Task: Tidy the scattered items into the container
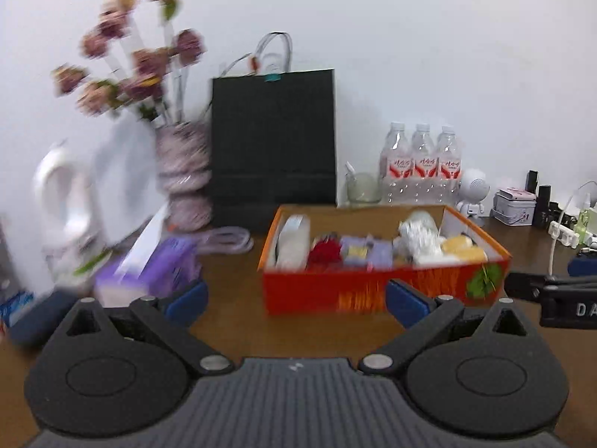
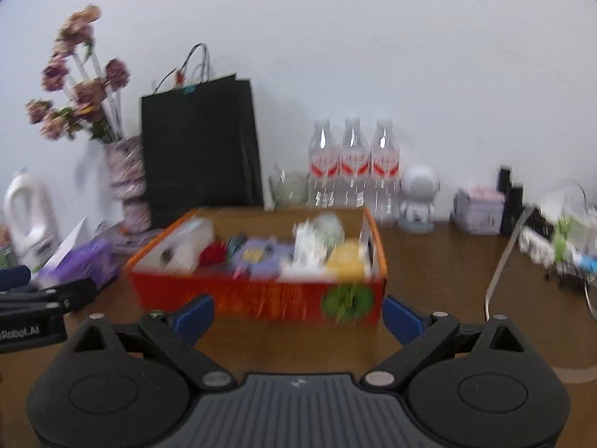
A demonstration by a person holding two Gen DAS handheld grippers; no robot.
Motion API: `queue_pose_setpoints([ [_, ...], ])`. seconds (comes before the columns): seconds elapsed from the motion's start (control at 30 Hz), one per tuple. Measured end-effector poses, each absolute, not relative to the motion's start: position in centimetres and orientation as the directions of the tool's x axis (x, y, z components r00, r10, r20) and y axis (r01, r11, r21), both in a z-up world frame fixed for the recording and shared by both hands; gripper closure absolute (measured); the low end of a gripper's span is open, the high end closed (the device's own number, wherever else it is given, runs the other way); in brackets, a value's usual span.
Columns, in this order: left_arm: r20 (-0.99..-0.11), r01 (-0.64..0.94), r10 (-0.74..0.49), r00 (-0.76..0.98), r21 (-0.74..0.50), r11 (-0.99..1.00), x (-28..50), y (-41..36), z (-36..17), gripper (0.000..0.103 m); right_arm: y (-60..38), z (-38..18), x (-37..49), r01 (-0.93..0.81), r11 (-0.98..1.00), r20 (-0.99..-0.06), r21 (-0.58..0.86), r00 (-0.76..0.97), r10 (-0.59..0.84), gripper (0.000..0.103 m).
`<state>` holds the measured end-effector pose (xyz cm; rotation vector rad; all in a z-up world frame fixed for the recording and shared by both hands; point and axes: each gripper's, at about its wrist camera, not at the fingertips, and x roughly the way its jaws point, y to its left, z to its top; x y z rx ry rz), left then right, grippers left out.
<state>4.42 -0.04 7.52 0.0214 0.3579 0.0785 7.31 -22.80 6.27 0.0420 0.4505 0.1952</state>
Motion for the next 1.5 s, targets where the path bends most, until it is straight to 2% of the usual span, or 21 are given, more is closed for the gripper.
queue_pose_setpoints([
  [0.17,-0.400,-0.034,0.042,0.916,0.027,0.999,-3.3,0.3,3.9,0.000,-23.7,3.8,-1.1,-0.152,0.981,-0.464,0.119,0.865,0.191,0.003],
  [0.2,-0.424,-0.024,0.031,0.905,0.022,0.999,-4.5,0.3,3.3,0.000,-23.8,3.3,-2.7,-0.147,0.982,-0.465,0.119,0.866,0.186,0.000],
  [0.27,-0.468,0.013,-0.004,0.884,0.015,1.000,-6.2,0.0,2.7,0.000,-23.9,2.4,-5.1,-0.156,0.981,-0.467,0.118,0.863,0.193,0.000],
  [0.37,-0.470,0.052,-0.032,0.882,0.031,0.998,-7.3,-0.3,2.2,0.000,-23.5,1.6,-6.6,-0.187,0.978,-0.484,0.091,0.850,0.208,0.000],
  [0.47,-0.489,0.039,-0.012,0.872,0.045,0.998,-6.1,-0.1,2.1,0.000,-23.3,1.0,-6.1,-0.179,0.980,-0.502,0.085,0.842,0.197,0.000],
  [0.57,-0.518,0.074,-0.054,0.854,0.017,0.997,-3.4,0.5,1.7,0.000,-22.6,0.3,-4.2,-0.182,0.982,-0.524,0.059,0.831,0.186,0.000],
  [0.7,-0.564,0.063,-0.048,0.824,0.006,0.998,0.3,0.9,1.0,0.000,-21.0,-0.9,-0.7,-0.179,0.984,-0.592,0.006,0.792,0.148,0.000],
  [0.87,-0.628,-0.015,0.000,0.778,-0.018,1.000,3.0,1.6,-0.1,0.000,-20.4,-2.0,2.7,-0.175,0.985,-0.650,0.008,0.747,0.138,0.000],
  [1.03,-0.641,0.043,-0.024,0.768,0.014,0.999,3.9,1.4,-0.3,0.000,-20.3,-2.2,3.7,-0.160,0.987,-0.644,0.017,0.753,0.133,0.000],
  [1.5,-0.643,0.031,-0.016,0.766,0.013,0.999,4.1,1.3,-0.3,0.000,-20.2,-2.1,4.3,-0.139,0.990,-0.646,0.016,0.755,0.116,0.000],
])
